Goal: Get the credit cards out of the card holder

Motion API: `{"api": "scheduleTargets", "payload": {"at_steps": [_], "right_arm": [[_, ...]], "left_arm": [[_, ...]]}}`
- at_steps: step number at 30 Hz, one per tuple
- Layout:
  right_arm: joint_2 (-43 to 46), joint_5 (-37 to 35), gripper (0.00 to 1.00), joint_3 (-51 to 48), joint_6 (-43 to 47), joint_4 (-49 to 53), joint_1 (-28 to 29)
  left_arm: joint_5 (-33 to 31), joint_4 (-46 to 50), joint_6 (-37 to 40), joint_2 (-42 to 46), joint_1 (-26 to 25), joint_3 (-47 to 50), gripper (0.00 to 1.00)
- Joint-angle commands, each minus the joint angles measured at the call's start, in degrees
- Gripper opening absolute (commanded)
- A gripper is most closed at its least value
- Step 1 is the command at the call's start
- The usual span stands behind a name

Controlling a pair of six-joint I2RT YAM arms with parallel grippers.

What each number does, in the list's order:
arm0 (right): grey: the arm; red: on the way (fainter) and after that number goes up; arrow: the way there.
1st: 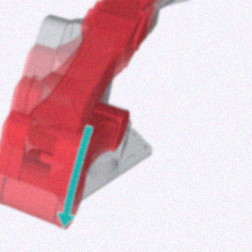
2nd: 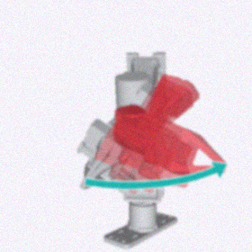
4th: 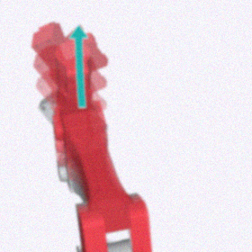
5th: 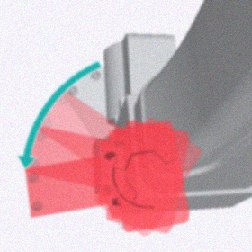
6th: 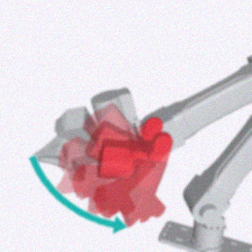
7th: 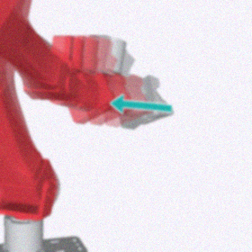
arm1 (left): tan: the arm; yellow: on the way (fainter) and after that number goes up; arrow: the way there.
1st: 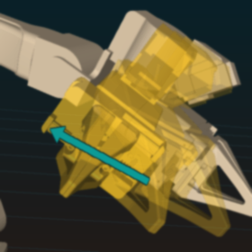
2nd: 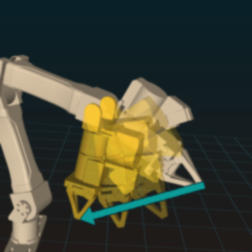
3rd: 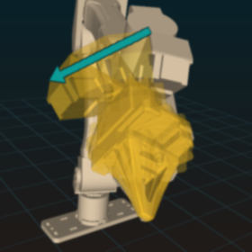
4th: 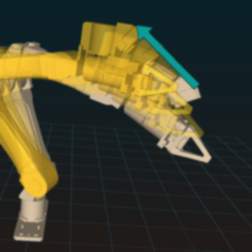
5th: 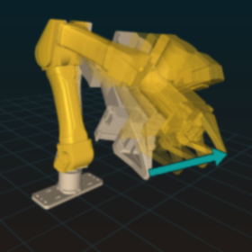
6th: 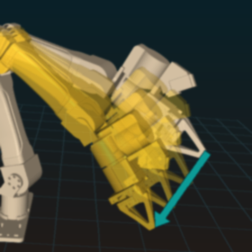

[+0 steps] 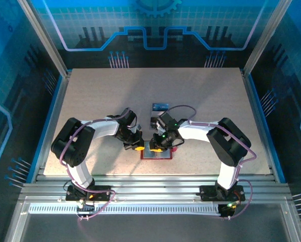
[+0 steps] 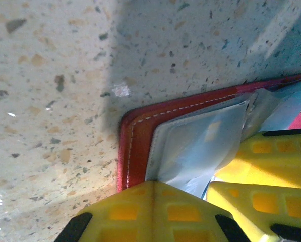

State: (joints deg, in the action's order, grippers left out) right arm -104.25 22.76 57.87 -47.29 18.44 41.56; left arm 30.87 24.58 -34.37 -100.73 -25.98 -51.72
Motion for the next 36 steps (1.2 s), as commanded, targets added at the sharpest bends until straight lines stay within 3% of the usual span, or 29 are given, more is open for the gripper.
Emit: {"api": "scheduleTargets", "payload": {"at_steps": [1, 26, 36], "right_arm": [[-2.14, -6.61, 0.26, 1.69, 3.42, 8.63, 0.45], [0.99, -11.16, 0.26, 6.55, 5.36, 14.52, 0.71], [4.14, -5.05, 0.26, 1.98, 2.95, 8.99, -0.90]], "left_arm": [[-1.98, 3.12, 0.88, -0.65, 0.01, 0.57, 0.00], [-3.21, 4.49, 1.43, -0.15, 0.01, -1.19, 0.00], [0.82, 0.99, -3.07, 2.60, -1.17, -3.02, 0.00]]}}
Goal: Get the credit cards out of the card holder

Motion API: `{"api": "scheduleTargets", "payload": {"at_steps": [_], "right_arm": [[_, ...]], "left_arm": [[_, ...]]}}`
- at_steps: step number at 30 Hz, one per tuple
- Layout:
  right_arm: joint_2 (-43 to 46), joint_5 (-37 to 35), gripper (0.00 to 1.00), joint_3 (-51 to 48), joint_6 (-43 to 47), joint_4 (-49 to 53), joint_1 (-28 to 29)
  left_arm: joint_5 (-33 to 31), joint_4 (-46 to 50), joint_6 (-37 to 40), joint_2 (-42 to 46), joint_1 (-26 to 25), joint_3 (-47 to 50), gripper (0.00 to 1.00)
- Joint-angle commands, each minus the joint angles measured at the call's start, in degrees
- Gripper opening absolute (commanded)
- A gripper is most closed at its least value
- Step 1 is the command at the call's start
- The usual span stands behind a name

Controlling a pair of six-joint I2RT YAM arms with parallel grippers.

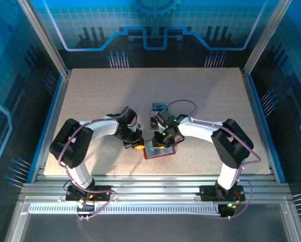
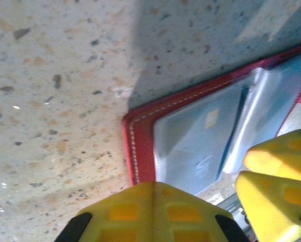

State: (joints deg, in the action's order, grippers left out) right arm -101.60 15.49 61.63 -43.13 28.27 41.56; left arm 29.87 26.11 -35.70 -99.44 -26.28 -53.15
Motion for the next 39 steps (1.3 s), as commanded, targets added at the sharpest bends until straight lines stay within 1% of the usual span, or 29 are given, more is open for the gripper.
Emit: {"api": "scheduleTargets", "payload": {"at_steps": [1, 12, 20, 23, 28, 39], "right_arm": [[1.51, 2.40, 0.26, -2.00, -1.24, -0.87, -1.09], [1.41, 3.38, 0.25, -2.83, -1.40, -1.64, -1.56], [1.91, 3.39, 0.25, -2.82, -1.61, -2.10, -1.53], [1.51, 5.42, 0.25, -3.53, -2.40, -4.57, -1.91], [0.20, 9.05, 0.25, -5.77, -4.47, -10.05, -3.13], [-1.10, 11.12, 0.25, -7.41, -5.45, -13.58, -3.65]], "left_arm": [[1.85, -0.77, -1.96, 1.11, -1.19, -1.70, 0.00], [0.41, -2.41, -2.19, -1.68, -1.65, -2.06, 0.00], [-0.35, -2.31, -0.97, -4.20, -1.64, -1.13, 0.00], [-0.89, -2.03, -0.45, -4.79, -1.62, -0.82, 0.00], [-4.10, 0.74, 1.74, -4.86, -1.55, -0.74, 0.00], [-3.79, 1.14, 2.06, -4.85, -1.40, -1.00, 0.00]]}}
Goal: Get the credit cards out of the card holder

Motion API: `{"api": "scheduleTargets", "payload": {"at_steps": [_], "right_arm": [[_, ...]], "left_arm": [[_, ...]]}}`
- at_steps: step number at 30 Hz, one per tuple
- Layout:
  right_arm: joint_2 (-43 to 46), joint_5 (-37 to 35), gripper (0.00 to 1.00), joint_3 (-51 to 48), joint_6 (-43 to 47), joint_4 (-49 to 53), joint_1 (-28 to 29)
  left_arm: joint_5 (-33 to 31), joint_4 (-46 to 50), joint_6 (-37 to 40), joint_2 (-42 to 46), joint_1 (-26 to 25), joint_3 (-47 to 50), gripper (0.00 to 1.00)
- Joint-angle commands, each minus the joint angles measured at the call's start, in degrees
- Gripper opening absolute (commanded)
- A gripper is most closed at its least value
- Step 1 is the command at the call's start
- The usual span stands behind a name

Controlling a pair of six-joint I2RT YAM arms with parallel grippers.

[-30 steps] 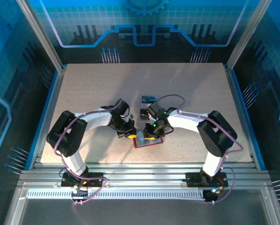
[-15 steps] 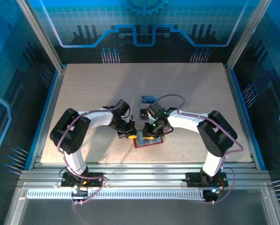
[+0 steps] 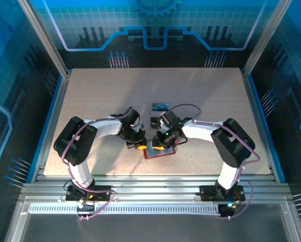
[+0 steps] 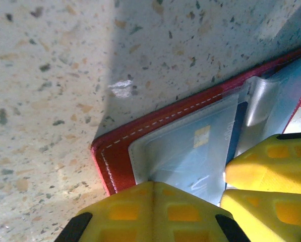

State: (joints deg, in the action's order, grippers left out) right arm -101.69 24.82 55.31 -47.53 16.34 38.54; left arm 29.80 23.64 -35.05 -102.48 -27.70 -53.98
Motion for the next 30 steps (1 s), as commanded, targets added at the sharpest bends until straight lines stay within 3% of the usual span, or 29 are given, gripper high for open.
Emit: {"api": "scheduleTargets", "payload": {"at_steps": [1, 9, 19, 30], "right_arm": [[-1.16, 1.98, 0.25, -1.11, -1.00, -1.75, -0.67], [-3.17, 3.25, 0.24, -1.07, -1.00, -2.48, -0.70], [-3.73, -10.53, 0.24, 4.99, 5.48, 13.93, 0.75], [-3.33, -12.21, 0.24, 7.36, 5.96, 16.26, 2.04]], "left_arm": [[-3.72, 3.61, 1.39, -1.72, 0.02, -0.12, 0.00], [-3.83, 4.29, 1.65, -0.97, 0.04, -0.08, 0.00], [-4.04, 5.02, 1.82, -0.19, 0.08, -0.03, 0.00], [-4.05, 4.32, 2.00, -0.62, 0.39, 0.78, 0.00]]}}
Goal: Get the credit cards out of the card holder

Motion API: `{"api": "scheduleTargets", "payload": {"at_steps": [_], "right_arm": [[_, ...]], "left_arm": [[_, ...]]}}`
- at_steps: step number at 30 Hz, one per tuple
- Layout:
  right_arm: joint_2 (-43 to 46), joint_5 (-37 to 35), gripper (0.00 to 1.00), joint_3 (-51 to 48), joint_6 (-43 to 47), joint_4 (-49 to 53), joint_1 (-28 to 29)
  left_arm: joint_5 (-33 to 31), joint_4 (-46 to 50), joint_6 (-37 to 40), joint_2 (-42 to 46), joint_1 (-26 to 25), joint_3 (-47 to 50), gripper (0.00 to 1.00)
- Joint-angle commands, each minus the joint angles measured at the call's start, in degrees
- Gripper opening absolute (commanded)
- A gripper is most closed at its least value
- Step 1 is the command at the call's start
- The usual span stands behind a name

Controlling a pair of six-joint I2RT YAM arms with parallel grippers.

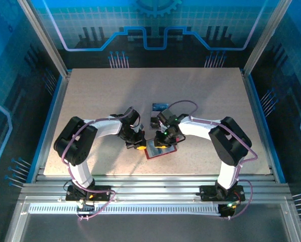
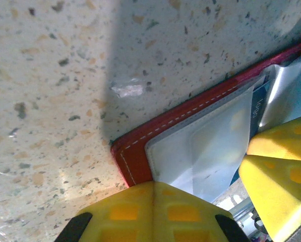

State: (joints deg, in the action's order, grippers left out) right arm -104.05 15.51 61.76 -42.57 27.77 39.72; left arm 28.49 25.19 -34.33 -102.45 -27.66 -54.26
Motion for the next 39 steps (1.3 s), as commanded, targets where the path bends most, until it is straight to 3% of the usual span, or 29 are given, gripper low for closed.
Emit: {"api": "scheduleTargets", "payload": {"at_steps": [1, 12, 25, 39], "right_arm": [[-0.62, -2.77, 0.24, 0.92, 0.99, 4.76, 0.87], [4.78, 6.50, 0.26, -4.26, -3.78, -5.93, -1.48], [4.57, 9.35, 0.26, -5.41, -3.94, -8.43, -3.58], [0.84, 11.38, 0.26, -5.03, -1.74, -9.09, -4.59]], "left_arm": [[-2.80, 2.76, 1.30, -0.62, 0.42, 1.08, 0.00], [-4.40, 6.13, 4.50, -0.96, 2.00, -3.33, 0.00], [-2.11, 7.18, 2.06, 4.38, 0.12, -6.92, 0.00], [-1.96, 4.08, 0.14, 0.99, -3.34, -1.83, 0.00]]}}
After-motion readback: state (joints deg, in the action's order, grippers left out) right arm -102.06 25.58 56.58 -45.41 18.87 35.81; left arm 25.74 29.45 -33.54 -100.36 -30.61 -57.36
